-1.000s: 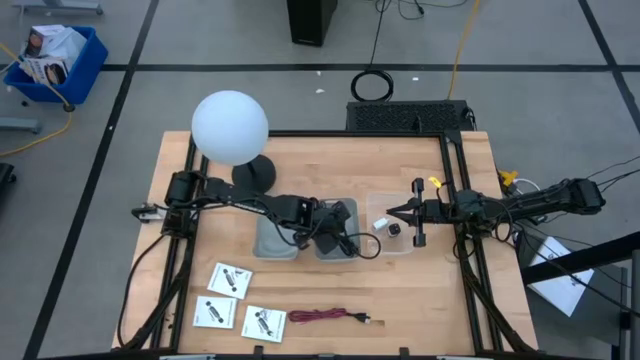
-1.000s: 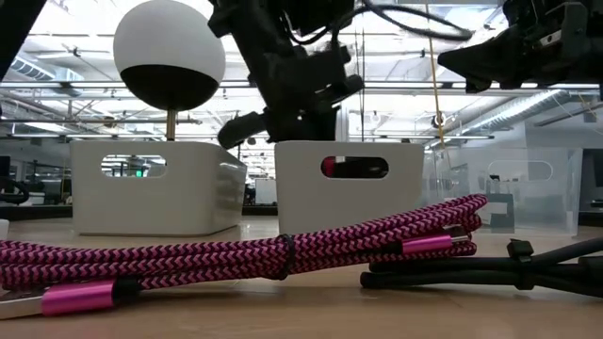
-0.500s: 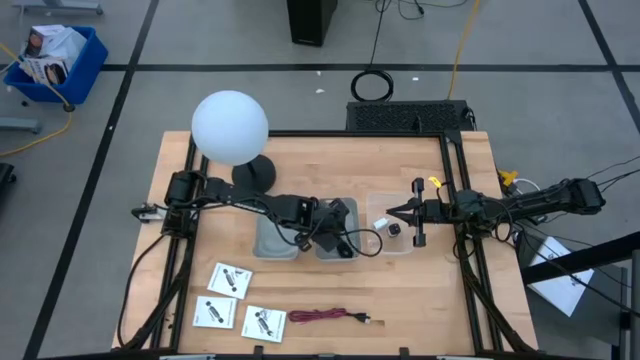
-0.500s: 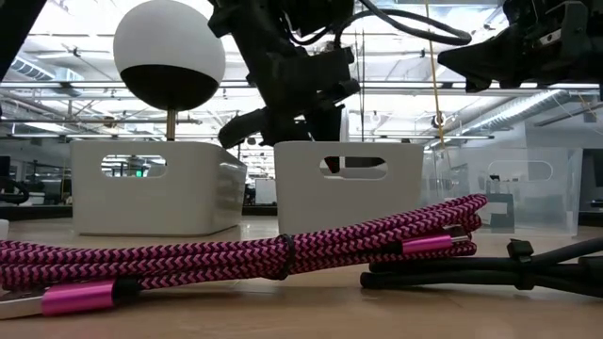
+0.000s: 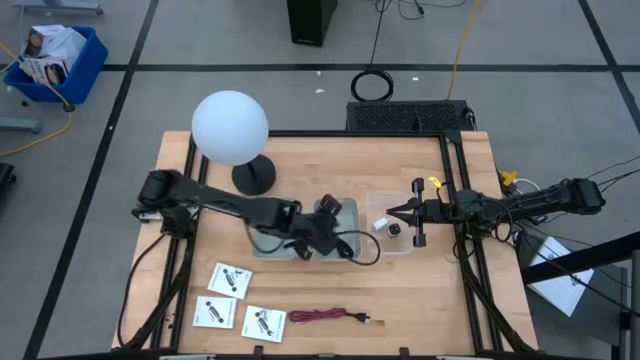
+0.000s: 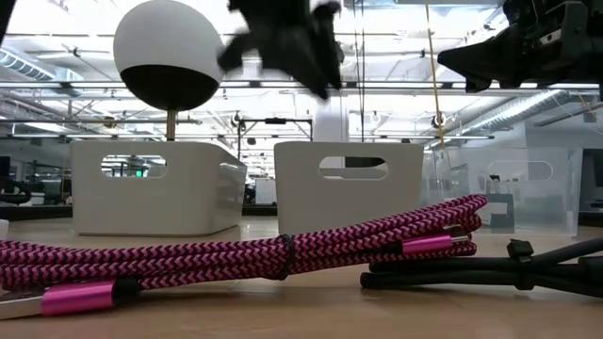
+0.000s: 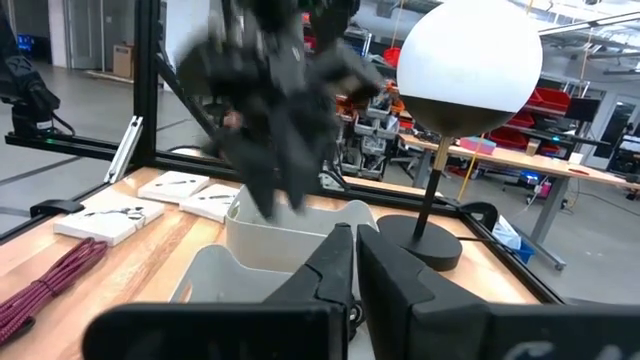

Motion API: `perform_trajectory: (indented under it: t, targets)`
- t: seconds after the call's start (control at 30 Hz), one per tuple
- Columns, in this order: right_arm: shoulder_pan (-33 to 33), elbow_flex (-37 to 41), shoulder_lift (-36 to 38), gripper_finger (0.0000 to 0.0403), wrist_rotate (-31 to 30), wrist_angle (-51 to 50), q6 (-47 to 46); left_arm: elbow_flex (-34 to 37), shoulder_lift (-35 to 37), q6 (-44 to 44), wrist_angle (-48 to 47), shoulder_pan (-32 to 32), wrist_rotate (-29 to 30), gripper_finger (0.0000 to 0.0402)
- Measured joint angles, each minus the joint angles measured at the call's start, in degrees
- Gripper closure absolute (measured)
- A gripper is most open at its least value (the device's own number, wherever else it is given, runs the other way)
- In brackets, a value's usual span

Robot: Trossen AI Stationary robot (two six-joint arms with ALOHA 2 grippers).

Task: Pick and place items into bin
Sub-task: Put the pink charger cable into the right gray bin

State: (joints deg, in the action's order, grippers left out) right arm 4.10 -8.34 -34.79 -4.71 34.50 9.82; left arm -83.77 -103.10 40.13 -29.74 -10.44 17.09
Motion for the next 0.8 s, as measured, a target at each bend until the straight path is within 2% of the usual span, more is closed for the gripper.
perform_trajectory:
  t: [0.07, 0.2, 0.3, 0.47, 0.63, 0.8]
  targets:
    - [0.00, 0.02, 0.00, 0.0388, 0.00, 0.18, -0.04, 0.00, 2.08, -9.78, 0.40, -1.46, -3.54, 0.0256]
    - [0.00, 0.04, -0.03, 0.0387, 0.00, 0.55, -0.11, -0.01, 4.82, -28.59, 1.20, -5.11, -6.80, 0.0270]
    - [0.00, 0.04, -0.08, 0.0387, 0.00, 0.50, -0.16, -0.02, 4.61, -37.94, 1.25, -8.39, -8.24, 0.0285]
    - [0.00, 0.04, -0.08, 0.0387, 0.00, 0.75, -1.26, -0.02, 2.22, -43.29, 0.78, -14.51, -8.29, 0.0323]
    - [0.00, 0.04, -0.13, 0.0385, 0.00, 0.35, -1.66, 0.00, -0.28, -49.59, 1.59, -18.78, -8.57, 0.0391]
    - [0.00, 0.04, -0.12, 0.0387, 0.00, 0.10, -1.65, 0.00, -5.49, -55.42, 3.10, -20.16, -6.48, 0.0385]
